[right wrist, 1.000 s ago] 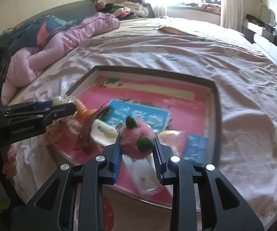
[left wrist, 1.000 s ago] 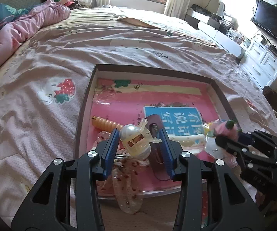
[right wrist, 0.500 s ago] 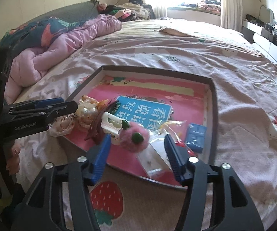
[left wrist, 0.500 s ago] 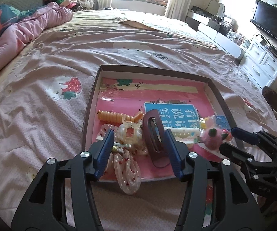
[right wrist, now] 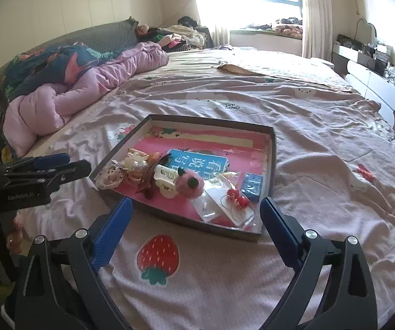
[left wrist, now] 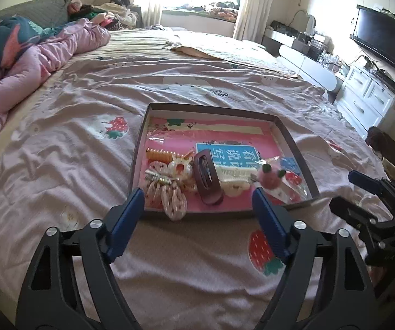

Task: Organize jewelry
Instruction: 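Withdraw both open grippers from the tray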

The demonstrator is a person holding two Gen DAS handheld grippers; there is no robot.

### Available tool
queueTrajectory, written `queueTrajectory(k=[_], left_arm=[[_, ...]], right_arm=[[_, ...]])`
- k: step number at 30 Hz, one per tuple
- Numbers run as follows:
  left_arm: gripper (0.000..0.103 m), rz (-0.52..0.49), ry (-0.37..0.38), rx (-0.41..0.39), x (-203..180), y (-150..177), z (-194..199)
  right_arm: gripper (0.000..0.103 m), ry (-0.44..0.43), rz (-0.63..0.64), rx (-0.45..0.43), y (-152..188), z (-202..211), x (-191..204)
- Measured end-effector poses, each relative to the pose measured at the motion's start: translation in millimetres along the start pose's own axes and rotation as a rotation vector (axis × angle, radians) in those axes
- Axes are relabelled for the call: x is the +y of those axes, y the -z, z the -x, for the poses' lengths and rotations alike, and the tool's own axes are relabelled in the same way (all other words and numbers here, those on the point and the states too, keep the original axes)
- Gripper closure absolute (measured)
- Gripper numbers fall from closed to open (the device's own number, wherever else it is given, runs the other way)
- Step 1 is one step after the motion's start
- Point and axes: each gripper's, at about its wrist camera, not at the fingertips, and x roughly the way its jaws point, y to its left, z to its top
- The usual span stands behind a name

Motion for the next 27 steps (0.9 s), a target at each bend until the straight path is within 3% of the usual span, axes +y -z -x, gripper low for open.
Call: queueTrajectory(k=[9,27], left_arm=[[0.012,0.001,-0.007,-0.007,-9,30,26],[0.012,0.021,-0.016,-0.029,-15,47,46]], right_arm=[[0.007,0.018,-0.021,-0.019,17,31,1],[0.007,0.016,-0.032,-0.006,41,49,13]])
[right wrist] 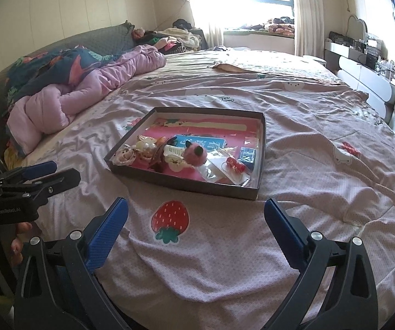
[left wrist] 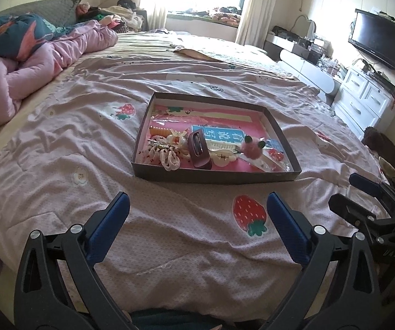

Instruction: Organize jewelry

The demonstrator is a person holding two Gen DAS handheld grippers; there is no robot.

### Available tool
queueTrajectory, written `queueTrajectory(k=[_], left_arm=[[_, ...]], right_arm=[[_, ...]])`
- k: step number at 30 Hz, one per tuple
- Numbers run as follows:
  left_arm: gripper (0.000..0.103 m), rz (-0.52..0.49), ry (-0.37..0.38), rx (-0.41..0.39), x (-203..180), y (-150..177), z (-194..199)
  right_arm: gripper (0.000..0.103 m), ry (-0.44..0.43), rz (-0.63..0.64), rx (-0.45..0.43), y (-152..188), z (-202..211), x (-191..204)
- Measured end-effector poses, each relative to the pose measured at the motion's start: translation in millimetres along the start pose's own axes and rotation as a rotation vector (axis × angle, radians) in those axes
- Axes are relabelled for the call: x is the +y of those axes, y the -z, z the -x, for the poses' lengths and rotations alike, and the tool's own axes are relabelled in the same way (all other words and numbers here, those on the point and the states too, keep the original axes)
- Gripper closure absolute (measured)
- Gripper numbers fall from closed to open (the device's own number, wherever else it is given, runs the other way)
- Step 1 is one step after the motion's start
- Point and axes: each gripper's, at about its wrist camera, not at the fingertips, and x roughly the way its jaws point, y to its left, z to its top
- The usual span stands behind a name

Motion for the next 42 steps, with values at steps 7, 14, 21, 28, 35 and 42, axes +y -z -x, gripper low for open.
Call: queueTrajectory(k=[7,14,21,28,35,42], left_arm=[[0.012,-0.005,-0.008,-0.002,0.5,-0.1,2.8],[0.011,-0.001,-0.002,-0.002,2.5,-1.5,3.9],[0.011,-0.001,-0.008,0.001,3.6,-1.5,4.1],[0.011,0.001,-0.014,0.002,4.3,-1.2,4.5],[0.011,0.001,-0.014,-0.002,4.6,-0.9,4.6],[0.012,-0.004,-0.013,-0.002,4.5,-0.9,5.2]], right_arm=[[0.007,0.001,-0.01,-0.006,0.0,3.2,0.0],[0.007,0.0,-0.011,-0.007,-1.3,3.5,-1.9],[0.007,0.0,-0.008,-0.004,-0.9,2.5,-1.4],[0.007,0.001,-0.008,-0.005,-1.2,2.8,-1.3],[0.007,0.002,-0.008,-0.007,-2.0,3.7,-2.0],[0.007,0.001,-0.007,-0.005,-1.5,3.3,-1.6]])
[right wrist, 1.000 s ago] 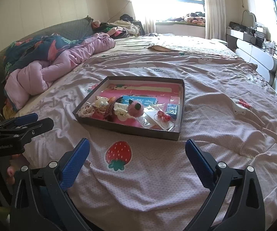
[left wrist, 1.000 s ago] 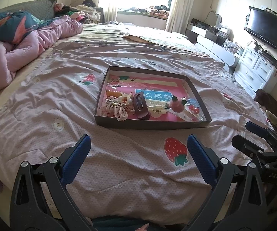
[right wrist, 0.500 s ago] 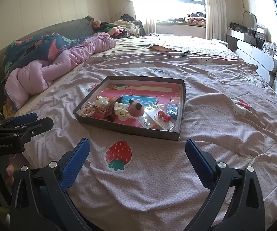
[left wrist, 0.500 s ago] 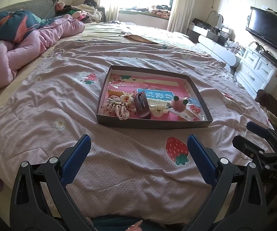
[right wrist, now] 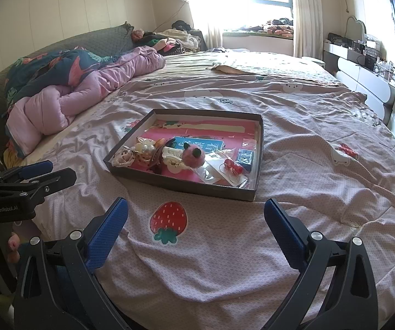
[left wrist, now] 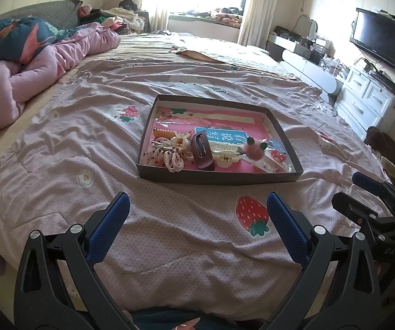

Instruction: Organize jewelry

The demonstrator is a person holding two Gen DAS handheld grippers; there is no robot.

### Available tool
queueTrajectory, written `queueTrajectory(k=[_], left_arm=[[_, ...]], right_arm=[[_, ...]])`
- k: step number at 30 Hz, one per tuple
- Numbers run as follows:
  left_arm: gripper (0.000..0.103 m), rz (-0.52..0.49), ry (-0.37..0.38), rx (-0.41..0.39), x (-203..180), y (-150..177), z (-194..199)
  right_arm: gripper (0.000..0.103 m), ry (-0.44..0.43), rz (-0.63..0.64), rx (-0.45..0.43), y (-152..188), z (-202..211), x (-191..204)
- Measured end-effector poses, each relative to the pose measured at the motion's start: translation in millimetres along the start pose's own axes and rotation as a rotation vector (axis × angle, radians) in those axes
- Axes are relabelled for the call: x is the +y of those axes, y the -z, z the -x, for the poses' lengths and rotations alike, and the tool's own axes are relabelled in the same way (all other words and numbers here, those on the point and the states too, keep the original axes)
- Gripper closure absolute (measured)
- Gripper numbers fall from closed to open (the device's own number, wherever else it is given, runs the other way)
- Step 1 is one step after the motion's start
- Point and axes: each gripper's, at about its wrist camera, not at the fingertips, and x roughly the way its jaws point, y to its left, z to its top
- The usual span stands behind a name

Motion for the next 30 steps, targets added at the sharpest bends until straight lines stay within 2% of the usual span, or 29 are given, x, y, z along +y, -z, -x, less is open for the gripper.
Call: queueTrajectory(k=[30], left_arm=[[0.011,-0.007,0.003,-0.005,-3.9,-2.0,2.7]], right_arm=[[0.007,0.002,0.0,-0.002,0.2,0.4,-0.1]])
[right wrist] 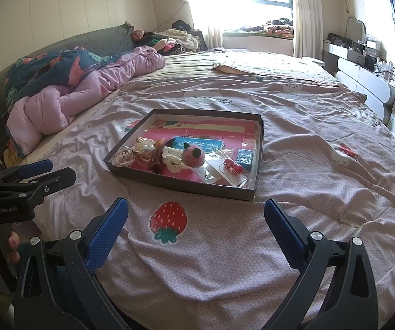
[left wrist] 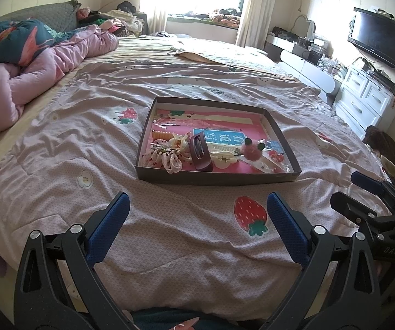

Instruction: Organize jewelry

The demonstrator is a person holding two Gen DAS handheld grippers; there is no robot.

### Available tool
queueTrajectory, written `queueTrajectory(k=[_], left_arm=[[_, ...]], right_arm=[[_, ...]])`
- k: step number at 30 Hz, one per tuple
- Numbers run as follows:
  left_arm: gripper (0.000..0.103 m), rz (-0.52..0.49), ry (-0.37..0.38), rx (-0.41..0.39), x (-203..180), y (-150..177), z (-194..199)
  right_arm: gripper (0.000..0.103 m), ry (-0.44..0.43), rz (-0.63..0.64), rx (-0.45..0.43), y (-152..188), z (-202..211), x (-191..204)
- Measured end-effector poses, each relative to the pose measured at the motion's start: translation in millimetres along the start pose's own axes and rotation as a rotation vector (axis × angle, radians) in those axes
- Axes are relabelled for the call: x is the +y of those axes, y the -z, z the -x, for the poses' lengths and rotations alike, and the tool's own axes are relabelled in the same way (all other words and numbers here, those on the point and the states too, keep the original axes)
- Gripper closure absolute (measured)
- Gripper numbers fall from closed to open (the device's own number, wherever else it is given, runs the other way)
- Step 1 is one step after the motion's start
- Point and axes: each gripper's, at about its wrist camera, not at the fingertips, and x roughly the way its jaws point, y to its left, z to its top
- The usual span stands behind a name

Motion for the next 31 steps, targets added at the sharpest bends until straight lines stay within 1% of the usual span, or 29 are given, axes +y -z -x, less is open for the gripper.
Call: queueTrajectory(k=[11,15,17,19,21,23,24,26,27,29,31], left_arm=[[0.011,-0.007,0.012,-0.008,-1,3,-1],[0.011,-0.016,-0.017,0.007,0,6,-4],[0.011,-0.015,-0.012,0.012,0,8,-5],[0.011,0.0,-0.001,0.007,3,8,-6],[0.011,0.021,-0.009,0.013,8,8,-9],[0.011,0.053,-0.035,0.03,21,5,-18],[0.011,0.078,-0.059,0.037,33,2,-26],[0.011,0.117,-0.103,0.06,55,-4,-39],[0.011,0.145,-0.138,0.067,71,-8,-47],[0.011,0.184,-0.226,0.062,103,-18,-59],[0.011,0.21,-0.31,0.067,138,-30,-77]], right_arm=[[0.007,0.0,0.001,-0.001,0,0,0],[0.007,-0.001,-0.002,0.0,0,0,0],[0.007,0.0,-0.002,0.001,0,0,0],[0.007,0.004,-0.004,-0.001,0,0,-2],[0.007,0.011,-0.012,-0.003,-1,0,-6],[0.007,0.018,-0.036,-0.002,-1,-3,-16],[0.007,0.028,-0.058,0.0,-2,-7,-25],[0.007,0.089,-0.095,-0.003,-5,-19,-52],[0.007,0.127,-0.113,-0.001,-6,-25,-64],[0.007,0.221,-0.153,0.004,-10,-43,-99],[0.007,0.349,-0.215,0.038,-15,-68,-150]])
